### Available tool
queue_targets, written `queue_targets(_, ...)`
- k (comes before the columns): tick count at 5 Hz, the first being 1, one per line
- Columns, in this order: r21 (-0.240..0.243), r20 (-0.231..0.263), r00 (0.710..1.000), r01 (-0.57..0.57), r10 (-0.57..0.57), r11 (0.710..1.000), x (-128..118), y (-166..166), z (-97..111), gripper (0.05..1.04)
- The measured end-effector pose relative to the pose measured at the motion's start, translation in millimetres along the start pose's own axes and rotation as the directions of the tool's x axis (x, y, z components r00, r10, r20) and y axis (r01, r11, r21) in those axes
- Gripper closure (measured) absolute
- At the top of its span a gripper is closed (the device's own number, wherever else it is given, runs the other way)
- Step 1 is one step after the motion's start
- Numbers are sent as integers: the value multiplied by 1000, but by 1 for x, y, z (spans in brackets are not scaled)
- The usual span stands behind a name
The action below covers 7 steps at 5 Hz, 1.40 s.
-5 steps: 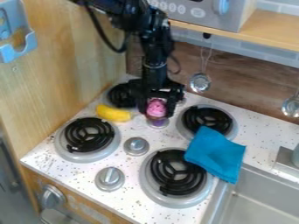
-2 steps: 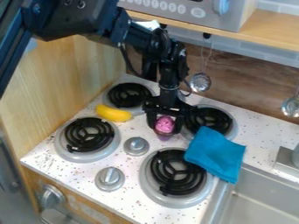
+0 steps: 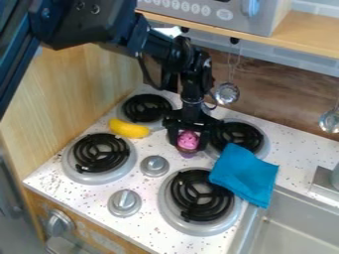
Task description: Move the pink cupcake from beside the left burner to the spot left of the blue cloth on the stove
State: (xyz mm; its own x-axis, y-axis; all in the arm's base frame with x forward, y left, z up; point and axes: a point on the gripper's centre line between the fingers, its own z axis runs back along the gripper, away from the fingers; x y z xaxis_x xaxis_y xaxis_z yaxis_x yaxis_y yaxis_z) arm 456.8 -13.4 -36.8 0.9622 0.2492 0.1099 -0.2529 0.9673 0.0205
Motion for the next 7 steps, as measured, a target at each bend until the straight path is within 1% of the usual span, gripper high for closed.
queue_targets(1,1,10,1000,-4,4,1000,0,-1,1,87)
queue_targets(2,-3,27,1000,-1,1,1000,-10,3,9,87)
queue_targets(3,-23,139,989,46,-43,999,-14,7,41,85)
queue_targets(4,-23,218,973,86,-79,996,-25,15,62,85)
queue_targets(5,-42,234,967,115,-102,992,-31,15,76,85)
queue_targets(6,-23,231,963,148,-138,989,-42,20,85,85)
queue_targets(7,24,215,963,162,-163,987,-67,35,94,85)
